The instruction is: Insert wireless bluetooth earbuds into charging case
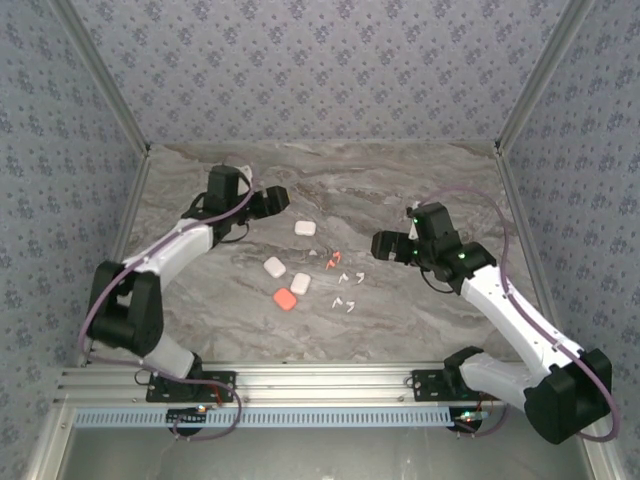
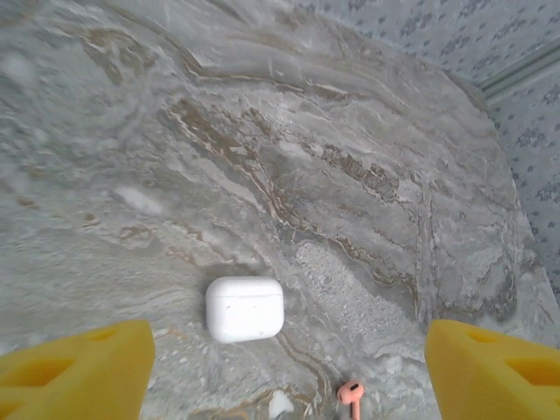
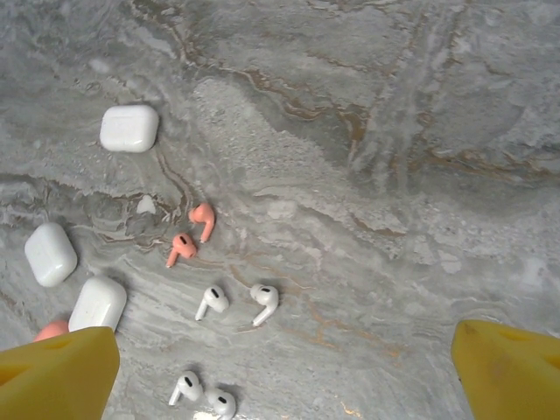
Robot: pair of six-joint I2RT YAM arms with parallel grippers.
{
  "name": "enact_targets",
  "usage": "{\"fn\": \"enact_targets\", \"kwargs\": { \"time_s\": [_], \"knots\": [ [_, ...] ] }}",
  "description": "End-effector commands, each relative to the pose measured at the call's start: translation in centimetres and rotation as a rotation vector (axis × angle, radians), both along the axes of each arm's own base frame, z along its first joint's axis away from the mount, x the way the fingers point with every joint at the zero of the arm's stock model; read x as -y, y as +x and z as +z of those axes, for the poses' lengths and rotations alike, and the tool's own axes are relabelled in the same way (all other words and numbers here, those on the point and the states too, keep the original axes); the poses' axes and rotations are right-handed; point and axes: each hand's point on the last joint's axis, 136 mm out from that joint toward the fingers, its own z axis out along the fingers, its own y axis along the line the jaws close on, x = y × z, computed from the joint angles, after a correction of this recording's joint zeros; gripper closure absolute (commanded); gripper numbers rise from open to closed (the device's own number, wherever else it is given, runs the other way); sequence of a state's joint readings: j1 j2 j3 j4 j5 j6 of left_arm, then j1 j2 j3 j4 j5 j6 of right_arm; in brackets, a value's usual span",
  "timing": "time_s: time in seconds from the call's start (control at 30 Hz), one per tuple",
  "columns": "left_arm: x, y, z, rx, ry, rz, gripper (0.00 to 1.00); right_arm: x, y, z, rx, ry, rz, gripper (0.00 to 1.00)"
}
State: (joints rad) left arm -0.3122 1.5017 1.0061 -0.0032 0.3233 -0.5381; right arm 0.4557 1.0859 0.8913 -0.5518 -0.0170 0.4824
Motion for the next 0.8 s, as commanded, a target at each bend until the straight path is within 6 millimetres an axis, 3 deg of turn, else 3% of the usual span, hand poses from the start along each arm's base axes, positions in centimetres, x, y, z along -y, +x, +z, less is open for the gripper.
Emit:
{"fn": "enact_targets", "kwargs": {
  "time_s": [0.0,0.2,0.53,0.77],
  "knots": [
    [-2.6,-1.8,0.0,0.016,0.046,0.047,0.17,-0.9,0.0,0.6,-0.018,-0.059,0.015,0.00],
    [-6.3,-5.1,0.5,0.049,0.070,0.145,0.11,-6.4,-0.6,-0.9,-0.075,-0.067,0.051,0.00],
    [-10.6,-10.8,-0.4,0.051,0.179,0.246,0.04,-17.1,-1.2,-5.7,-0.165,-0.128,0.107,0.16],
    [-12.6,-13.9,0.2,0.069,0.238,0.283,0.01,-20.9,-0.8,-9.3,-0.218,-0.188,0.127,0.25]
  ]
}}
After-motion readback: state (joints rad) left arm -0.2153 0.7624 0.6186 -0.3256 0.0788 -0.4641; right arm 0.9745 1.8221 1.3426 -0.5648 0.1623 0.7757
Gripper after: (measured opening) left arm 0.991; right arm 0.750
